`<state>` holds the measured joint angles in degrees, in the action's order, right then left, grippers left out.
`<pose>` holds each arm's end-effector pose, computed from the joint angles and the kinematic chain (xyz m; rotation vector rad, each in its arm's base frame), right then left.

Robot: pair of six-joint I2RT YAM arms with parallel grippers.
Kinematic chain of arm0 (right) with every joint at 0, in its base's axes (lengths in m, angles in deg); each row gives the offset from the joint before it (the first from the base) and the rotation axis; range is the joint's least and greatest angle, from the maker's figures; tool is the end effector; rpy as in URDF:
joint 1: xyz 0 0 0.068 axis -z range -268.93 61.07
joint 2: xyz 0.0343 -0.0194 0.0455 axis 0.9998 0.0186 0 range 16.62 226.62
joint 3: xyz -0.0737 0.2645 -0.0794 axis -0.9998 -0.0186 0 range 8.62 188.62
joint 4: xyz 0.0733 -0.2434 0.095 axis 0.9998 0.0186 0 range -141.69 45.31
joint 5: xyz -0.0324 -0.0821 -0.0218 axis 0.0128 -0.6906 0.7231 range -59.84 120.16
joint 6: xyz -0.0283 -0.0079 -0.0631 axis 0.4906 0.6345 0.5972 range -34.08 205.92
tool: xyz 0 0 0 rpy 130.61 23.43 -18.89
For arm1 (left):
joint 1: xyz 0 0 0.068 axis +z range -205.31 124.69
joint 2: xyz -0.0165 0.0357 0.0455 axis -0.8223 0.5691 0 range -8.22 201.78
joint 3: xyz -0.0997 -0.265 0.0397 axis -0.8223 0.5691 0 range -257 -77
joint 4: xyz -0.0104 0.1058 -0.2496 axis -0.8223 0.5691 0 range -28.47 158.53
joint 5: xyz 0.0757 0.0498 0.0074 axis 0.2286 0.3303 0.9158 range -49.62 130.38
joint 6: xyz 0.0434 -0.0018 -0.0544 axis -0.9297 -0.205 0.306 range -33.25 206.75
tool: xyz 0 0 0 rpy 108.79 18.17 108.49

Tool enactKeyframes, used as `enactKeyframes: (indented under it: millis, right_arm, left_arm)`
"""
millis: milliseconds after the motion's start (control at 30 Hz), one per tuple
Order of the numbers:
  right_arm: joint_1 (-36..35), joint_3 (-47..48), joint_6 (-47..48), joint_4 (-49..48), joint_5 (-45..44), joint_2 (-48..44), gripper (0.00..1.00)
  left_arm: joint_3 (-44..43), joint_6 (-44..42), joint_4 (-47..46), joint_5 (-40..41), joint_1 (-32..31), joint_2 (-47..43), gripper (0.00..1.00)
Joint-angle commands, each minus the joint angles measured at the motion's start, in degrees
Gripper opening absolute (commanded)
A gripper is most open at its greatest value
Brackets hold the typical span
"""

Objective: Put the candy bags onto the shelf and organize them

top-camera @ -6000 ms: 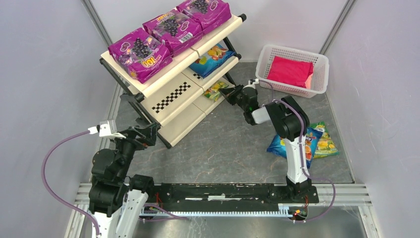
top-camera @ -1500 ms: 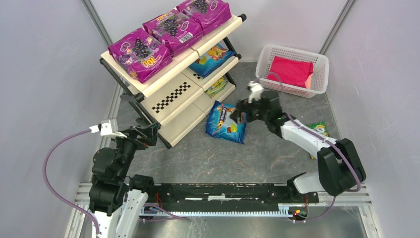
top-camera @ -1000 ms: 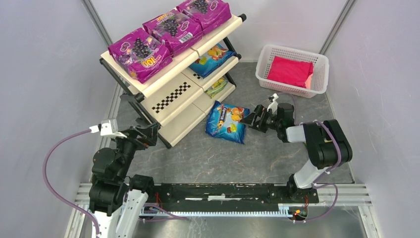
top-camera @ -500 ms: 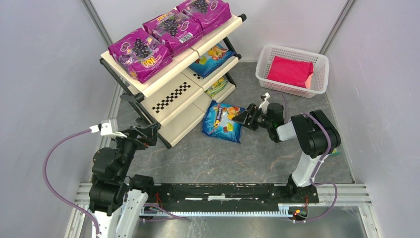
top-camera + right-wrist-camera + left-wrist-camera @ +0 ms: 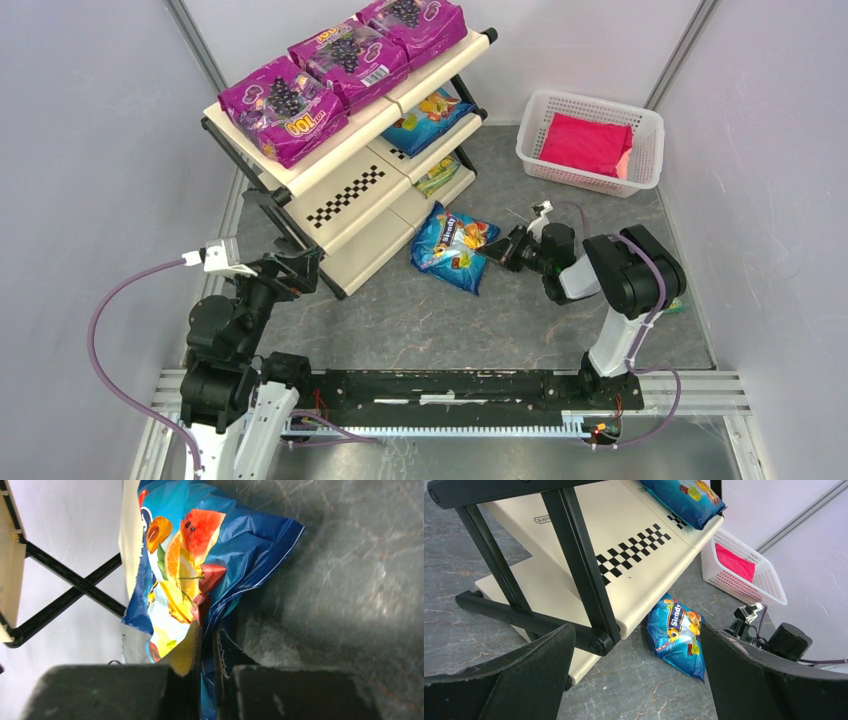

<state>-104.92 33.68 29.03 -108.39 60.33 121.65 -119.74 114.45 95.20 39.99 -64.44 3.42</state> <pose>0.2887 0.1123 0.0917 0.3922 2.1403 1.3027 0.0655 -0.0110 0.3471 -0.2593 1.6180 -0.5003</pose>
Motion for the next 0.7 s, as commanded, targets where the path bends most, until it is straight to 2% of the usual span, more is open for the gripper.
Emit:
enactKeyframes:
  millis: [0,67,267,400,533,667]
  right_arm:
    - [-0.4,-3.7,-4.4,-4.1,3.6,-4.9,0.03]
    - [-0.4,-5.5,-7.1,-6.6,4.2,-7.3,0.0]
    - [-0.4,-11.3,-14.9,-12.4,4.9,-14.9,0.0]
    - [-0.3,-14.3,-18.2,-12.8,4.8,-22.1,0.0]
    - [-0.2,-14.0,-18.7,-6.7,4.1,-30.6,0.0]
    - [-0.3,-10.1,-16.3,4.2,3.1,-39.5,0.0]
  left_arm:
    - [-0.2,-3.6,-2.5,-0.7,-0.1,0.6,1.0]
    - [-0.2,-3.6,-2.5,-0.6,-0.1,0.7,1.0]
    - [-0.2,-3.6,-2.4,-0.7,-0.1,0.7,1.0]
    - [-0.2,-3.6,-2.5,-0.8,-0.1,0.7,1.0]
    - [-0.2,-3.6,-2.5,-0.9,-0.1,0.4,1.0]
    - [-0.2,-3.6,-2.4,-0.9,-0.1,-0.2,1.0]
